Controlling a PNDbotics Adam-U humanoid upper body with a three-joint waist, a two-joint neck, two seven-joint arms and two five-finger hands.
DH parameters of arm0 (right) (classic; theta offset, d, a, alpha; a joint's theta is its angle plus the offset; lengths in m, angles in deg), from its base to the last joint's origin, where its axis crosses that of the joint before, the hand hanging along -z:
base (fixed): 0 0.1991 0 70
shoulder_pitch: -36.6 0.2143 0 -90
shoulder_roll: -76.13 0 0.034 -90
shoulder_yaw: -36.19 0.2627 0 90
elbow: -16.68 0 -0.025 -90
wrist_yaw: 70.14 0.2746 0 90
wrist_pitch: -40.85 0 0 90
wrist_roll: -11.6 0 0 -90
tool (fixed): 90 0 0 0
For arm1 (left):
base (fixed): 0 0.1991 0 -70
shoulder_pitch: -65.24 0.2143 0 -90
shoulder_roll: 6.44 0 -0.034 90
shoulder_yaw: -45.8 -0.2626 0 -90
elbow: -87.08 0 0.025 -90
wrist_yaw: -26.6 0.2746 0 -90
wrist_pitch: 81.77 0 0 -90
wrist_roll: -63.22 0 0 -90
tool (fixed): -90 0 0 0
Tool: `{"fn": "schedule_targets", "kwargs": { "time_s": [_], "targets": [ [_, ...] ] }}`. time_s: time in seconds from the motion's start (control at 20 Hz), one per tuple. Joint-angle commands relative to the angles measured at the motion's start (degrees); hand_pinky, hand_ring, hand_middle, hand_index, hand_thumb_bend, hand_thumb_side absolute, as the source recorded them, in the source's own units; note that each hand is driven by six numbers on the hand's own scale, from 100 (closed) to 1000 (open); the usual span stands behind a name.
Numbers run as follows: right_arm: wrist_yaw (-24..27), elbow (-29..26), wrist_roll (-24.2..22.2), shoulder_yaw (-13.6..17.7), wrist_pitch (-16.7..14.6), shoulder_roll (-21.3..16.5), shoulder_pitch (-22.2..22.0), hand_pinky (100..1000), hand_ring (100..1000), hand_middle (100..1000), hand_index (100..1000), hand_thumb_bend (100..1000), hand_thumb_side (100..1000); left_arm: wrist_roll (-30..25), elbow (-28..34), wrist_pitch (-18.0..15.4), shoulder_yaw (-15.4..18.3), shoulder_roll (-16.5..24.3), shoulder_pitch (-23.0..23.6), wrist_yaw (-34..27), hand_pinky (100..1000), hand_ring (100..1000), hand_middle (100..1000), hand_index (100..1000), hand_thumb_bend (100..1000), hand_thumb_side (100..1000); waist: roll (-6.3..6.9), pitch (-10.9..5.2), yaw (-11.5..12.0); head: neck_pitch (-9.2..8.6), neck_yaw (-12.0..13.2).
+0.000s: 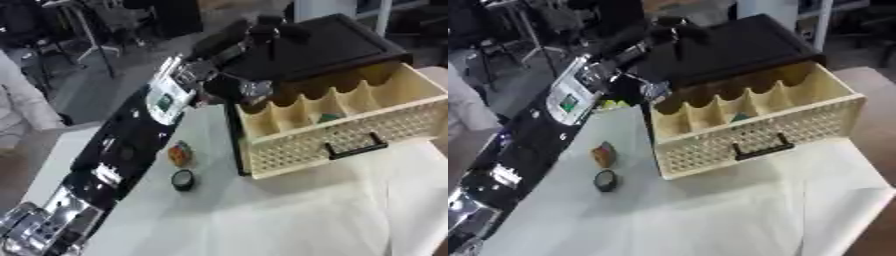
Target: Pick up objects from table and place into drawer.
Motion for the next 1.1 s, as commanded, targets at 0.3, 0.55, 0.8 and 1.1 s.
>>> {"fn": "schedule_targets", "kwargs": {
  "time_s": [0.3, 0.55, 0.8, 1.1],
  "targets": [
    [-1.78, -0.79, 1.14, 0.57, 0.26, -3.39, 1.14, 375, 477, 506, 655, 100, 400, 7.93, 24.50, 15.16, 3.81, 11.14, 2.73, -28.61, 508, 734, 684, 869, 100, 740, -1.88, -1.23, 1.59, 2.09, -0.72],
    [-2.87, -0.79, 1.43, 0.40, 0.42, -4.94, 1.36, 369, 480, 510, 659, 100, 429, 15.07, 35.19, 21.58, 7.49, 16.35, 7.41, -37.90, 508, 723, 675, 865, 100, 751, -3.22, -1.34, 2.92, 3.17, -0.98],
    [-3.70, -0.79, 1.58, 0.26, 0.59, -6.17, 1.35, 358, 482, 513, 662, 100, 461, 20.38, 42.97, 25.58, 10.43, 19.83, 13.49, -44.37, 496, 705, 656, 853, 100, 770, -4.69, -1.45, 4.35, 3.98, -1.32],
    [-5.24, -0.79, 1.33, 0.27, 1.33, -9.16, 0.79, 329, 484, 518, 668, 100, 522, 21.17, 46.19, 26.53, 13.16, 20.96, 21.37, -50.36, 485, 691, 640, 833, 100, 800, -6.42, -1.53, 5.71, 4.79, -2.20]
  ]
}}
